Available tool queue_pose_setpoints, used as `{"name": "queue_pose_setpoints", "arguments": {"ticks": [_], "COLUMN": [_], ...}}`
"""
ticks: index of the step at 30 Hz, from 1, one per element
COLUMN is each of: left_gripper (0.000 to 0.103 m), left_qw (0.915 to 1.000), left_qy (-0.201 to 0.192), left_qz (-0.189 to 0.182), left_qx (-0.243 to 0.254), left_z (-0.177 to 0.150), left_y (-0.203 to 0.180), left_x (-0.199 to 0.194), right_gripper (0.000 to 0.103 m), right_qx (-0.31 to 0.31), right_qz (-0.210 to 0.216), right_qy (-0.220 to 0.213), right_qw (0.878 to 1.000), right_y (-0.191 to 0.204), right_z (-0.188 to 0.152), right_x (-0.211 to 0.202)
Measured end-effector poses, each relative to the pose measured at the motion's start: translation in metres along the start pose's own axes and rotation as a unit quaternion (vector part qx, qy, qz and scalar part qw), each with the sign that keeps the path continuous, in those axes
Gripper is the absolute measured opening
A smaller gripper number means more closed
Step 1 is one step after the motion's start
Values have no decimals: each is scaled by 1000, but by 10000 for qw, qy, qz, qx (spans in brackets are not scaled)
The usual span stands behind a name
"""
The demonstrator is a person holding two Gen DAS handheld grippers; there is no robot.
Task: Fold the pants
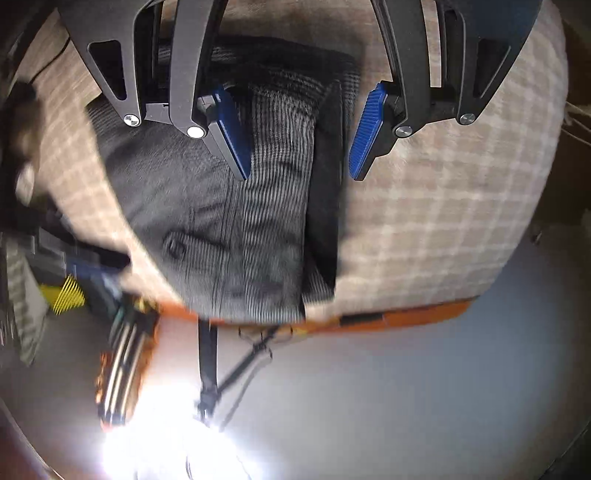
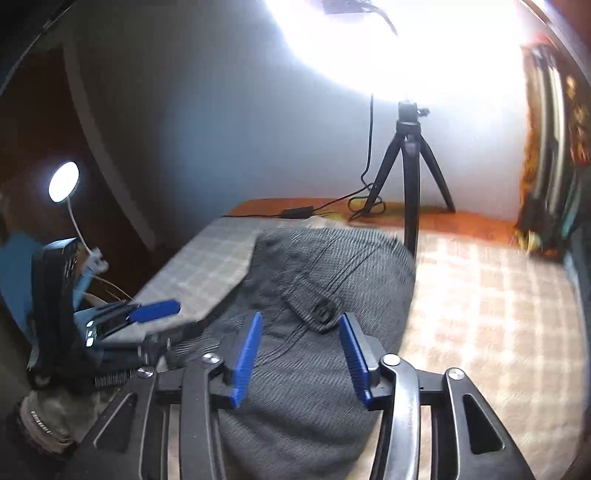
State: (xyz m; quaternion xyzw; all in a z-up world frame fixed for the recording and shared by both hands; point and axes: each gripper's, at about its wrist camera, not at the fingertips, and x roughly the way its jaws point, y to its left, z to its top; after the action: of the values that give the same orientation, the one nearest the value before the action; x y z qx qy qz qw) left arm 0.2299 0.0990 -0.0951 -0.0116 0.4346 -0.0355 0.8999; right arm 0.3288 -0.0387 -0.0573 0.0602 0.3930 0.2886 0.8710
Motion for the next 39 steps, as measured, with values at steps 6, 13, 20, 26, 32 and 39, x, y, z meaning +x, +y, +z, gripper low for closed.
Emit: {"name": "queue_pose_setpoints", "arguments": {"ticks": [6, 13, 20, 26, 32, 39], "left_gripper": [62, 63, 64, 76, 77, 77], "left_qw": [9995, 9994, 9977, 9881, 9779, 9733], "left_qy": [271, 300, 223, 245, 517, 652], "left_qz": [163, 152, -283, -1001, -1264, -1354], "left_qx": [-12, 55, -580, -1146, -1584, -1732], "left_z": [-11, -10, 3, 12, 15, 21], "left_y": [18, 21, 36, 52, 56, 54], "left_x": [16, 19, 11, -1, 12, 33], "right_gripper": [45, 42, 42, 69, 84, 85], "right_qx": [-395, -416, -424, -68, 544, 1434], "right_qz": [-98, -347, -384, -143, -44, 241], "right_qy": [249, 733, 825, 672, 547, 646], "right_qw": [9989, 9958, 9949, 9976, 9970, 9873], "right_y": [-10, -18, -18, -27, -55, -94], "right_z": [32, 55, 51, 53, 39, 19], "right_x": [50, 122, 137, 110, 66, 47]}}
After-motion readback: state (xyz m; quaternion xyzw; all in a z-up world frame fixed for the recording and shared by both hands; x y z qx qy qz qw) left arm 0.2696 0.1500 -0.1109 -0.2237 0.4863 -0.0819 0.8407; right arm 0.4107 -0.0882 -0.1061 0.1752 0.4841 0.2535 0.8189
